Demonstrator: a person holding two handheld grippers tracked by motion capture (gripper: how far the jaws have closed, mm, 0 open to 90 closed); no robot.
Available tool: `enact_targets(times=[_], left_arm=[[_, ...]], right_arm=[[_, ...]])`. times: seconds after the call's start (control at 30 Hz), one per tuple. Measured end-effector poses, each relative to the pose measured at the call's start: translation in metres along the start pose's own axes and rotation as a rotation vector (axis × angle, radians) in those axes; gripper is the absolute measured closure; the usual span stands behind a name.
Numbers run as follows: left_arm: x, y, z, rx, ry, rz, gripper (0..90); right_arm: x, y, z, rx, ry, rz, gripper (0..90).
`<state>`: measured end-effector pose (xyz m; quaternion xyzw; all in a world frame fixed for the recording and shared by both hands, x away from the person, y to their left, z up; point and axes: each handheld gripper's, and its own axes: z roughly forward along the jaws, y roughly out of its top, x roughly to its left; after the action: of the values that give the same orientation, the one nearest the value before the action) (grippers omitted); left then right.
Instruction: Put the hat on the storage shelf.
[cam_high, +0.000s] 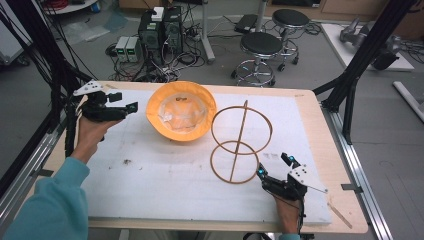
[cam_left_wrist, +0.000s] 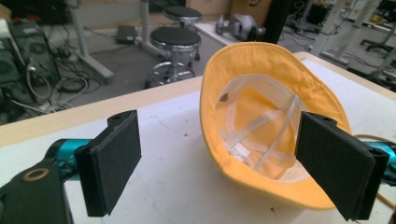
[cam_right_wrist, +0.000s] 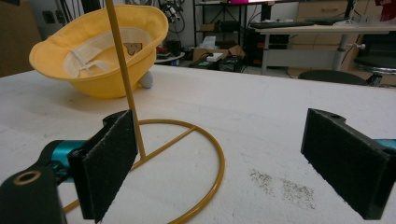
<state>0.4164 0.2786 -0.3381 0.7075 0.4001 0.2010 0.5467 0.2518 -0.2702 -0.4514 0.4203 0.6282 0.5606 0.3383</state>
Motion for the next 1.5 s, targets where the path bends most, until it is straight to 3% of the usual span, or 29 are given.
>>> enact_targets(times=[0.17, 0.23, 0.3, 0.43, 0.63, 0.73, 1.0, 1.13, 1.2, 1.23, 1.33, 1.37, 1.4, 1.5], left_arm=[[0.004, 0.005, 0.017, 0.039, -0.012, -0.006, 14.9], [0.007, 0.004, 0.022, 0.047, -0.025, -0.026, 15.2], [0.011, 0.003, 0.030, 0.095, -0.009, -0.017, 15.2], [0.012, 0.009, 0.041, 0.126, -0.006, -0.013, 15.7], [0.013, 0.014, 0.058, 0.168, -0.045, -0.032, 19.9], [0.014, 0.013, 0.069, 0.228, -0.054, -0.034, 21.9], [0.019, 0.005, 0.084, 0.305, -0.060, -0.068, 29.7], [0.019, 0.000, 0.091, 0.343, -0.076, -0.112, 33.3], [0.018, 0.000, 0.092, 0.358, -0.088, -0.118, 42.6], [0.017, 0.000, 0.093, 0.362, -0.093, -0.118, 42.6], [0.013, 0.000, 0.093, 0.363, -0.102, -0.105, 64.1], [0.012, 0.000, 0.093, 0.361, -0.103, -0.103, 64.1], [0.010, 0.001, 0.093, 0.360, -0.101, -0.094, 72.2], [0.007, 0.002, 0.093, 0.355, -0.093, -0.083, 78.8]], right_arm=[[0.000, 0.000, 0.000, 0.007, 0.000, 0.004, 9.7], [0.000, 0.000, 0.001, 0.008, -0.001, -0.002, 9.7], [0.000, 0.000, 0.001, 0.013, 0.001, 0.001, 9.7], [0.000, 0.000, 0.001, 0.013, -0.001, -0.002, 9.7], [0.001, 0.000, 0.001, 0.011, -0.003, -0.003, 9.7], [0.000, 0.000, 0.001, 0.012, -0.002, -0.006, 9.7], [0.001, 0.000, 0.001, 0.012, -0.002, -0.004, 9.7], [0.000, 0.000, 0.001, 0.012, 0.001, -0.003, 9.7], [0.000, 0.000, 0.001, 0.014, 0.003, -0.001, 9.7], [0.000, 0.000, 0.001, 0.014, 0.003, -0.001, 9.7], [0.000, 0.000, 0.001, 0.013, 0.003, -0.001, 9.7], [0.000, 0.000, 0.001, 0.013, 0.003, -0.001, 9.7], [0.000, 0.000, 0.001, 0.013, 0.003, 0.000, 9.7], [0.000, 0.000, 0.001, 0.015, 0.003, 0.001, 9.7]])
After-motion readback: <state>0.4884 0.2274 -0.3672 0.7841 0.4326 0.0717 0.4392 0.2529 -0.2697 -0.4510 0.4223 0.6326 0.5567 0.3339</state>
